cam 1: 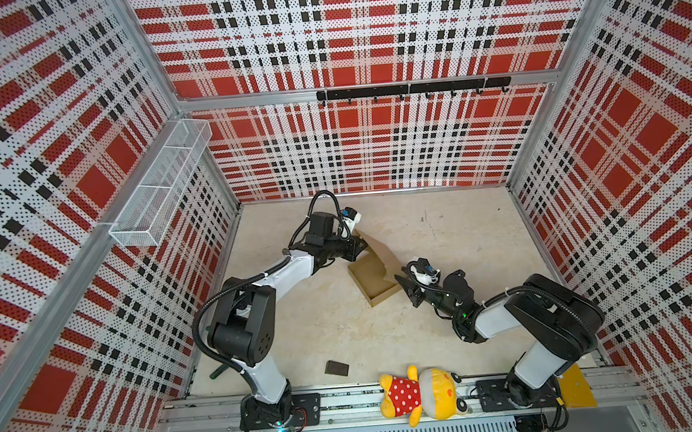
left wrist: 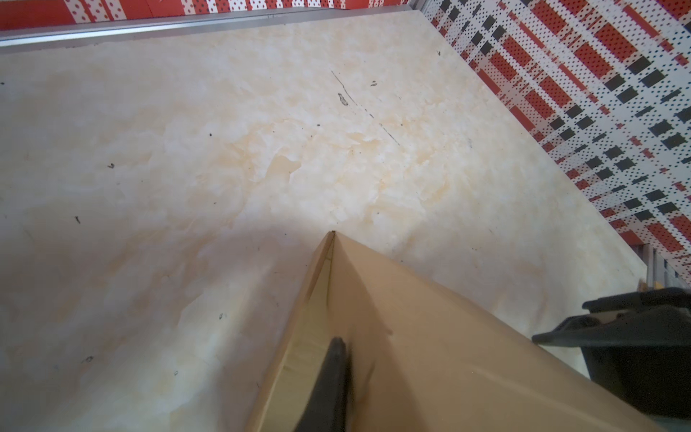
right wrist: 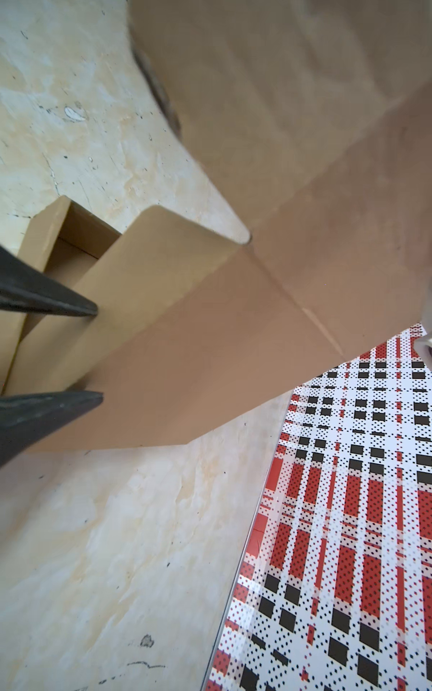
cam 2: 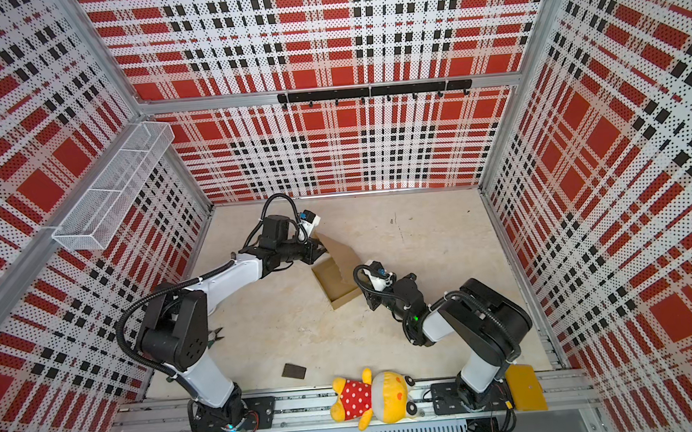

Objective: Fold the paper box

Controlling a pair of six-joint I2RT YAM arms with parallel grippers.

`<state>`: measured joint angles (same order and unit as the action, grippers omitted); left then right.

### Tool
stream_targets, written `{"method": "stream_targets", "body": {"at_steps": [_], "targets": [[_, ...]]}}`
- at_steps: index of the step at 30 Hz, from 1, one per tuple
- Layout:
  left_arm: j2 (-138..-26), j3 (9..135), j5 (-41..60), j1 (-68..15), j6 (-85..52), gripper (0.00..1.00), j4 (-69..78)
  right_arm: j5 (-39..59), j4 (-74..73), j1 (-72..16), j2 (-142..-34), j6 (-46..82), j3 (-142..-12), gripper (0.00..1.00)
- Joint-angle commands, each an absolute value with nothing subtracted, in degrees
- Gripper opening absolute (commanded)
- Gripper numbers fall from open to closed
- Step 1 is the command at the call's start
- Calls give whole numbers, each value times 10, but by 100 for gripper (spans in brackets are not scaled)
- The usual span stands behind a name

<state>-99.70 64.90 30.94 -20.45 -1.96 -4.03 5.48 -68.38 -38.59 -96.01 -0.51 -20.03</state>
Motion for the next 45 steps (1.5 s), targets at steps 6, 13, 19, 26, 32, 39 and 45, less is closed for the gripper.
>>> {"method": "stream_targets", "body": {"at_steps": [6,13,19,26,32,39,45], "targets": [[-970,621,321,-189,-11,18,-29,63,-718,-394,-1004,-16,-215,35],[-924,576,303,-178,-15,49,-21,65,-718,-395,-1038,-9,-226,35],[-840,510,301,-120,-24,64,-33,65,-722,-395,-1063,-7,-234,35],[-751,496,348,-24,-56,72,-82,64,-722,-395,-1076,-8,-240,34],[-750,595,412,-81,-18,67,-168,60,-700,-395,-1057,-11,-239,34],[-817,657,373,-145,24,60,-208,45,-635,-406,-990,-17,-230,35],[-860,637,322,-167,48,60,-195,34,-562,-430,-913,-29,-221,36]]}}
